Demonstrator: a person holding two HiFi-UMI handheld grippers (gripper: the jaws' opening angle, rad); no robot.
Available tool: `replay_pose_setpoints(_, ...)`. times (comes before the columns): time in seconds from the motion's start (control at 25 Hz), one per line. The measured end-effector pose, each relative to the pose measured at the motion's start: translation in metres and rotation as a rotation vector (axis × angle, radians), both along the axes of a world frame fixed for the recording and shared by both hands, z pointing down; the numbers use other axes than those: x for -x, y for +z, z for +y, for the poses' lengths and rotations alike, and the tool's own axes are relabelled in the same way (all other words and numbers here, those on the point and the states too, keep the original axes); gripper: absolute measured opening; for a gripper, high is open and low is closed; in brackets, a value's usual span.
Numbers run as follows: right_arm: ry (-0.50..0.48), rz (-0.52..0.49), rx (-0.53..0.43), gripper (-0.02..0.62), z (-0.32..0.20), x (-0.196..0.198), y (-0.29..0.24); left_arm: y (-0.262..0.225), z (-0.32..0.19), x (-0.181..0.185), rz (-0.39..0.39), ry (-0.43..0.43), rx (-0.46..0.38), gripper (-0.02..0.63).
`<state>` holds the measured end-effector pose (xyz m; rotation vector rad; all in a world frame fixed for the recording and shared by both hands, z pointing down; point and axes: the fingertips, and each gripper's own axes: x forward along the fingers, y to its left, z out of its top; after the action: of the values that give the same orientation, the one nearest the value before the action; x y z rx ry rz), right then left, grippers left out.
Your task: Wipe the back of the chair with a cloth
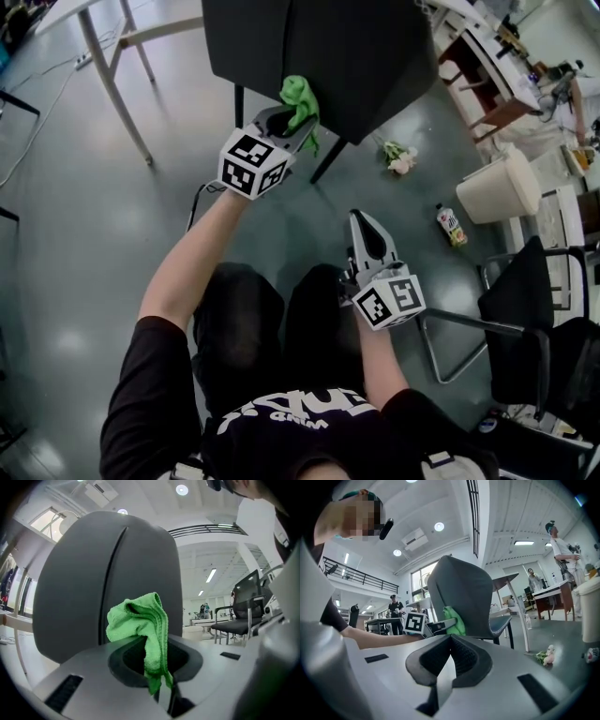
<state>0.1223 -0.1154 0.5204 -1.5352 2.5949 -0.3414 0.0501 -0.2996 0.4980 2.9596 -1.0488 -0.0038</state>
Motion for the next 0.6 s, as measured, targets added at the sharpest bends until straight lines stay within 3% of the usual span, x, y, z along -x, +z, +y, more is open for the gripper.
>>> replay_pose_setpoints(0.36,0.019,-0.006,-0.011,-0.003,0.002,-0.006,-0.002,0.002,0.049,-0.079,-0.012,0.204,0.003,0.063)
replay_pose_setpoints(0.6,0.023,-0.007,-0.009,-0.003,0.003,-0.01,0.001,0.006,0.057,-0.08,-0.038,0.222,-0.009,0.063)
